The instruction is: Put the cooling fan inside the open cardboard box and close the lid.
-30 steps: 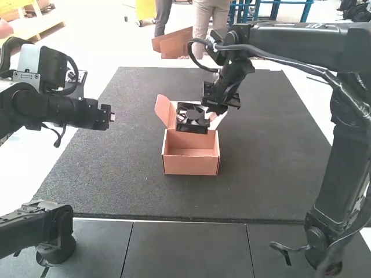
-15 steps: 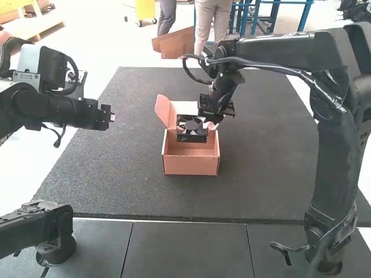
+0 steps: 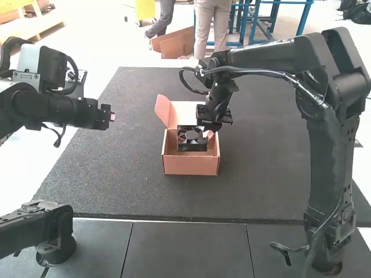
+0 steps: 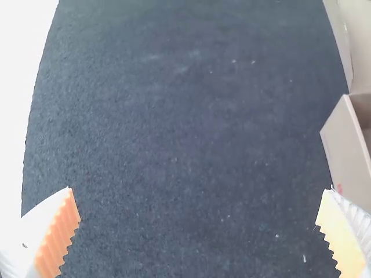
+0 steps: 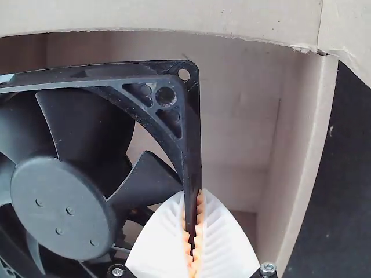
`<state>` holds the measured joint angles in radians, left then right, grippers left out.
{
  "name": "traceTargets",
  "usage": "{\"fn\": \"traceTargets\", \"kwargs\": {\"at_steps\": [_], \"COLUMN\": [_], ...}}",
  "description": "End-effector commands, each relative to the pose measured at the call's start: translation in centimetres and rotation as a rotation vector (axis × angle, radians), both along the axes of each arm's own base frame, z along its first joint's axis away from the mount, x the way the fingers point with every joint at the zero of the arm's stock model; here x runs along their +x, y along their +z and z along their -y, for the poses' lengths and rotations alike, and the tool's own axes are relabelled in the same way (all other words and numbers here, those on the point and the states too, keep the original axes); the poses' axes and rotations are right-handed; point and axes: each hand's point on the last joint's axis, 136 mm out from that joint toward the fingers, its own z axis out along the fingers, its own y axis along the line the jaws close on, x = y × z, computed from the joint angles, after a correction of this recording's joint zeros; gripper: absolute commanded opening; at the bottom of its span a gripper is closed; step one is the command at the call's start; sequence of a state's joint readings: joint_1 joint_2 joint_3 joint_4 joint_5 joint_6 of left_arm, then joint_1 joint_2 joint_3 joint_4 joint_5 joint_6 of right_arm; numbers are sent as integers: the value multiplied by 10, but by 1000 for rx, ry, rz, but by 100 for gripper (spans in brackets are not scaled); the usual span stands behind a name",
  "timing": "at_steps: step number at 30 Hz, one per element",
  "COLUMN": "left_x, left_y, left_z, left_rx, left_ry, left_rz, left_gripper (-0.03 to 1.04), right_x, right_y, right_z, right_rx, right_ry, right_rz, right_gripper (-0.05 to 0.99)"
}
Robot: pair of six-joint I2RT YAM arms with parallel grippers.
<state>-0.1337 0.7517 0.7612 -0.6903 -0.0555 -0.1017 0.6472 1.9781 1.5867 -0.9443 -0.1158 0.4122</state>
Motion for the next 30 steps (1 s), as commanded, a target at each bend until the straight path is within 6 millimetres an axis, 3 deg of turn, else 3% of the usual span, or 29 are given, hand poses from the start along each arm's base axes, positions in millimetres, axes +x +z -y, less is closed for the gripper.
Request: {"fn": "traceTargets", "kwargs": {"at_steps": [1,11,16,18,19,20,24,27,30], "left_x": [0,1,2,2,3,3,5,9,15], "left_y": [6,10,14,16,16,16,20,21,22], "left_z": [1,0,1,1,1,1,1,2,3], "left_rx": [-2,-3,-4,-5,-5,-6,-8,-8,-8], "left_ry": [-5,-1,-3,-3,-3,-4,-2,-3,-4], "left_rz": [24,35,42,47,48,50,60,67,65], "left_gripper": [97,97,97,97,97,97,97,97,97], "right_x": [-2,-3,5,6,6,7,17,34,52], "right_y": [1,-14,-6,1,6,12,47,89,128], "right_z": [-10,-5,-15,-21,-25,-30,-47,-53,-53], "right_rx": [3,-25,21,52,75,100,194,281,341], "right_ry": [33,35,31,33,38,42,52,45,33], "right_rz": [12,2,22,17,15,12,41,107,193], "right_gripper": [0,0,28,46,58,62,65,68,78]}}
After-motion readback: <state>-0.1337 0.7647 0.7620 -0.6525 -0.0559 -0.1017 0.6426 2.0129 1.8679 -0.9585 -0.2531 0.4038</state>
